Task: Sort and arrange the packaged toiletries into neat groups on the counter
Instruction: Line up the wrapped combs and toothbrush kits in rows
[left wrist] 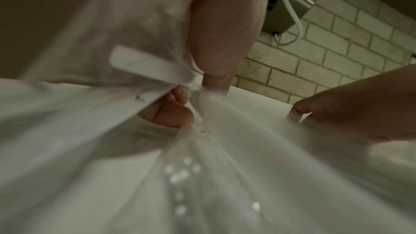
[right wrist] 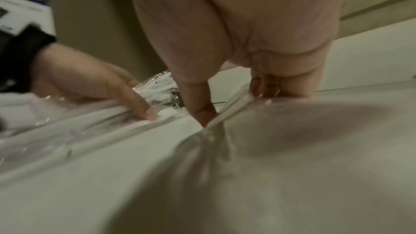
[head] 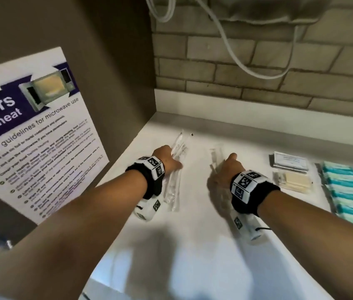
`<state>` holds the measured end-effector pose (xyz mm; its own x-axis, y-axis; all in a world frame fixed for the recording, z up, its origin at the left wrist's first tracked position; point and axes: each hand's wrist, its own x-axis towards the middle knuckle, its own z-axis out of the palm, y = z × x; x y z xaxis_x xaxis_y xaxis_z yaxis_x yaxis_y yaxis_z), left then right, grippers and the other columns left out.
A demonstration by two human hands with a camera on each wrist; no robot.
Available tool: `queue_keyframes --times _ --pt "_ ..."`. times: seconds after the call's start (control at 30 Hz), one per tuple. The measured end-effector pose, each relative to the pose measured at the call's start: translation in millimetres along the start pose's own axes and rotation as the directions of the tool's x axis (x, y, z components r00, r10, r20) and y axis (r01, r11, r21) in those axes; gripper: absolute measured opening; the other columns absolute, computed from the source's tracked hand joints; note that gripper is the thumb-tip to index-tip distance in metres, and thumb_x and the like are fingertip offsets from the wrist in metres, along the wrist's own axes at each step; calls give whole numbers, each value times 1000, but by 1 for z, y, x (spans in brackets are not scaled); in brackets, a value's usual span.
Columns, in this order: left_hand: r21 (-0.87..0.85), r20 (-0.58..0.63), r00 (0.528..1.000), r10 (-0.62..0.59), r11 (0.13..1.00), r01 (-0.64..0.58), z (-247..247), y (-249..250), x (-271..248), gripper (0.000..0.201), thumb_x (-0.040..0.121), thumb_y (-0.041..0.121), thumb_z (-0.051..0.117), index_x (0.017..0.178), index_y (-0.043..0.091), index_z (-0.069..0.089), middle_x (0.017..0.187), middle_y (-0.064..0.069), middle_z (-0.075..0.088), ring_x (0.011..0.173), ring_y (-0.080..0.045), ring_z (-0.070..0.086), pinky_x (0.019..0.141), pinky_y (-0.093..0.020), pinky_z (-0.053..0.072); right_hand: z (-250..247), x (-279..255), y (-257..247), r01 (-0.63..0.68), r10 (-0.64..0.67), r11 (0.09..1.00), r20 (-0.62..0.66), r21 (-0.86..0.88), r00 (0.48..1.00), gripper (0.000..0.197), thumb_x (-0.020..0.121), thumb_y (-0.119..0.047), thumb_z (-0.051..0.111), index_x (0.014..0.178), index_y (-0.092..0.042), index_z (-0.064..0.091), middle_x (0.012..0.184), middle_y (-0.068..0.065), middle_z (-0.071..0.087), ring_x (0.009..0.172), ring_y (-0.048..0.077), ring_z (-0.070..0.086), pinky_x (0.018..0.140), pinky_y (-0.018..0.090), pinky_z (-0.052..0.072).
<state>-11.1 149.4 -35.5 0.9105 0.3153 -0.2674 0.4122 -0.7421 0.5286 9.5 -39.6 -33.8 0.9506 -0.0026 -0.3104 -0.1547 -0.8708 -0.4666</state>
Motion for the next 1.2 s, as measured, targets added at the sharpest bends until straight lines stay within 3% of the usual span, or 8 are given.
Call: queue_keyframes --times 0.2,0.47,0.63,0.77,0.87,0.93,1.07,1.2 --pt "-30 42 995 95 995 -94 23 45 19 44 76 37 77 103 10 56 97 -5 61 84 -23 58 69 -28 43 -24 34 15 -155 153 987 -60 -31 986 69 85 -14 69 137 1 25 135 20 49 126 34 50 101 39 42" --pt "-60 101 991 93 994 -88 31 56 35 56 73 52 75 103 8 58 90 -5 59 82 -24 57 68 -28 41 -38 41 21 -184 185 918 -31 -352 982 76 79 -42 68 137 -3 37 133 15 45 126 34 48 104 43 43" --pt "-175 85 994 62 983 -46 27 45 35 46 77 56 70 93 15 55 87 -4 57 82 -25 59 79 -32 47 -40 24 -1 78 -86 954 -15 -289 996 75 83 -43 66 141 -8 34 137 14 41 127 34 42 100 43 44" --pt "-271 57 997 49 962 -32 23 30 36 37 85 36 61 56 21 43 55 -4 40 51 -24 40 61 -32 38 -19 4 -29 389 -372 894 116 -222 921 64 87 -35 62 141 -10 38 138 13 45 126 31 45 99 41 46" --pt "-253 -27 1000 9 967 -15 14 16 35 9 84 13 55 83 16 64 79 -7 60 75 -25 58 72 -27 47 6 -5 -38 531 -497 799 186 -284 848 62 90 -36 58 143 -13 36 145 11 41 130 31 41 104 43 41" --pt "-276 -82 996 -43 961 18 9 5 35 18 84 11 58 101 14 63 100 -7 65 93 -25 63 83 -29 51 21 -5 -41 591 -550 719 221 -365 805 60 92 -40 53 144 -14 38 148 10 39 133 31 37 109 43 35" --pt "-256 -137 988 -65 966 28 -1 -7 34 17 82 12 63 98 16 62 101 -5 66 92 -24 62 78 -23 46 34 0 -48 618 -549 635 293 -464 783 53 93 -41 48 137 -10 48 147 11 39 138 32 31 117 44 20" --pt "-178 -188 977 -101 982 67 -6 -16 37 19 82 10 58 99 16 66 106 -4 68 101 -24 63 87 -26 50 40 5 -54 679 -599 605 325 -415 732 50 91 -36 52 131 -6 51 138 12 45 130 32 39 112 42 29"
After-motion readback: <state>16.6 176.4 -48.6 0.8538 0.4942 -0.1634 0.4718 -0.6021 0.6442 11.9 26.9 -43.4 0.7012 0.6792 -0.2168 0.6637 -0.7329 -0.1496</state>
